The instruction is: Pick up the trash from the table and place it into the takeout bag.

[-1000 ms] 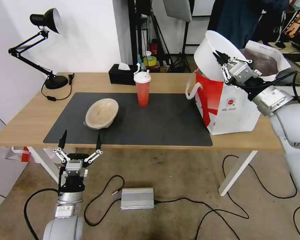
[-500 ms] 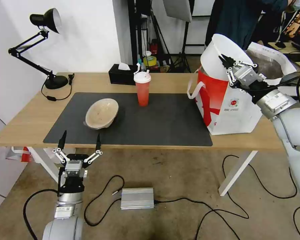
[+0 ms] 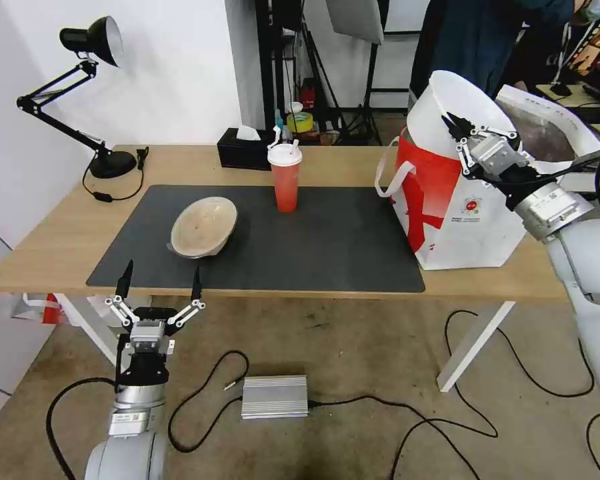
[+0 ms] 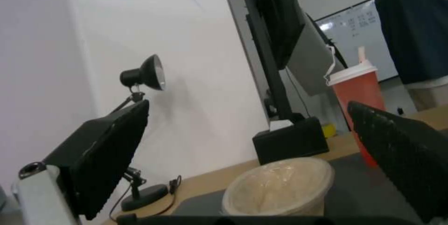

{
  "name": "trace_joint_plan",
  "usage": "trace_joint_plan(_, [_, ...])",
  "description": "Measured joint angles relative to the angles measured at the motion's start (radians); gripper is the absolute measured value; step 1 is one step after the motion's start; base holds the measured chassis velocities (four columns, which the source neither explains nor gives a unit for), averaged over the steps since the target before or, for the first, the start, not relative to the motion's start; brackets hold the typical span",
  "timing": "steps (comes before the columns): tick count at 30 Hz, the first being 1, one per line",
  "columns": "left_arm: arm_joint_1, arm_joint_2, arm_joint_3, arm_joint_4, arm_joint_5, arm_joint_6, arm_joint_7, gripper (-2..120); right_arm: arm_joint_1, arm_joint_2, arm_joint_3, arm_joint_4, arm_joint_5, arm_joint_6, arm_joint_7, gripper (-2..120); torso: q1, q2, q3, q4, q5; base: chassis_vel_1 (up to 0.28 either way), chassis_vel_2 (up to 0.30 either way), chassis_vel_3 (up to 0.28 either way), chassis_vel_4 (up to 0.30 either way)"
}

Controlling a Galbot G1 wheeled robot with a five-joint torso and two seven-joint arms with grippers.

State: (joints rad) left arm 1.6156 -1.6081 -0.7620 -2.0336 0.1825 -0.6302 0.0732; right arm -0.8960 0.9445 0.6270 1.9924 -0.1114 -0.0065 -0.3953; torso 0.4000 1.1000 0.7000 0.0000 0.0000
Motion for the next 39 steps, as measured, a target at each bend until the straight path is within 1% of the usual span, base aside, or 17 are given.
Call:
trace_joint_plan(13, [0.001,0.000,0.000,0.001,-0.001,0.000,-0.002,100,-0.016,0.001,0.025,-0.003,-0.063,-0.004,-0.012,1,0.000,0.000,0.000,0.0000,0.0001,0.000,0.000,0.000,0.000])
trace_joint_plan(14, [0.001,0.000,0.000,0.001,-0.002,0.000,-0.002,100,-0.017,0.001,0.027,-0.003,-0.067,-0.004,-0.012,-2,0.000,0.000,0.000,0.0000,0.0000,0.000,0.000,0.000,0.000])
trace_joint_plan(15, [0.001,0.000,0.000,0.001,-0.002,0.000,-0.002,100,-0.017,0.001,0.027,-0.003,-0.067,-0.004,-0.012,-2,0.000,0.000,0.000,0.0000,0.0000,0.000,0.000,0.000,0.000])
trace_joint_plan(18, [0.004,0.000,0.000,0.001,-0.002,0.000,-0.003,100,-0.020,0.001,0.030,-0.002,-0.080,-0.004,-0.012,14,0.000,0.000,0.000,0.0000,0.0000,0.000,0.000,0.000,0.000])
trace_joint_plan(20, [0.005,0.000,-0.001,0.000,-0.002,-0.001,-0.004,100,-0.021,0.001,0.030,-0.001,-0.081,-0.004,-0.012,14,0.000,0.000,0.000,0.0000,0.0000,0.000,0.000,0.000,0.000])
trace_joint_plan(24, [0.008,0.000,-0.001,-0.001,-0.003,-0.004,-0.005,100,-0.027,0.002,0.032,0.004,-0.083,-0.005,-0.011,34,0.000,0.000,0.000,-0.0001,0.0000,0.000,0.000,0.000,0.000])
trace_joint_plan(26, [0.008,0.000,-0.001,-0.001,-0.003,-0.004,-0.005,100,-0.027,0.001,0.032,0.004,-0.083,-0.005,-0.011,34,0.000,0.000,0.000,-0.0001,0.0001,0.000,0.000,0.000,0.000])
trace_joint_plan(27, [0.008,0.000,-0.001,-0.002,-0.003,-0.005,-0.006,100,-0.028,0.000,0.032,0.005,-0.083,-0.005,-0.010,45,0.000,0.000,0.000,0.0000,0.0000,0.000,0.000,0.000,0.000])
trace_joint_plan(28, [0.008,0.000,-0.001,-0.002,-0.003,-0.005,-0.006,100,-0.028,0.000,0.033,0.005,-0.083,-0.005,-0.009,45,0.000,0.000,0.000,0.0000,0.0000,0.000,0.000,0.000,0.000])
trace_joint_plan(30, [0.008,0.000,-0.001,-0.003,-0.003,-0.006,-0.006,100,-0.028,-0.001,0.033,0.005,-0.083,-0.005,-0.008,57,0.000,0.000,0.000,0.0000,0.0000,0.000,0.000,0.000,0.000])
trace_joint_plan(31, [0.008,0.000,-0.001,-0.003,-0.003,-0.006,-0.006,100,-0.028,-0.001,0.033,0.005,-0.083,-0.005,-0.008,57,0.000,0.000,0.000,0.0000,0.0000,0.000,0.000,0.000,0.000])
trace_joint_plan(34, [0.008,0.000,-0.001,-0.004,-0.003,-0.006,-0.006,100,-0.027,-0.003,0.031,0.005,-0.082,-0.005,-0.007,73,0.000,0.000,0.000,-0.0001,0.0000,0.000,0.000,0.000,0.000])
trace_joint_plan(36, [0.008,0.000,-0.001,-0.004,-0.003,-0.006,-0.006,100,-0.025,-0.003,0.030,0.004,-0.082,-0.005,-0.006,73,0.000,0.000,0.000,0.0000,0.0000,0.000,0.000,0.000,0.000])
trace_joint_plan(39, [0.007,0.000,-0.001,-0.004,-0.003,-0.006,-0.006,100,-0.018,-0.004,0.022,0.003,-0.081,-0.005,-0.001,89,0.000,0.000,0.000,0.0000,0.0000,0.000,0.000,0.000,0.000])
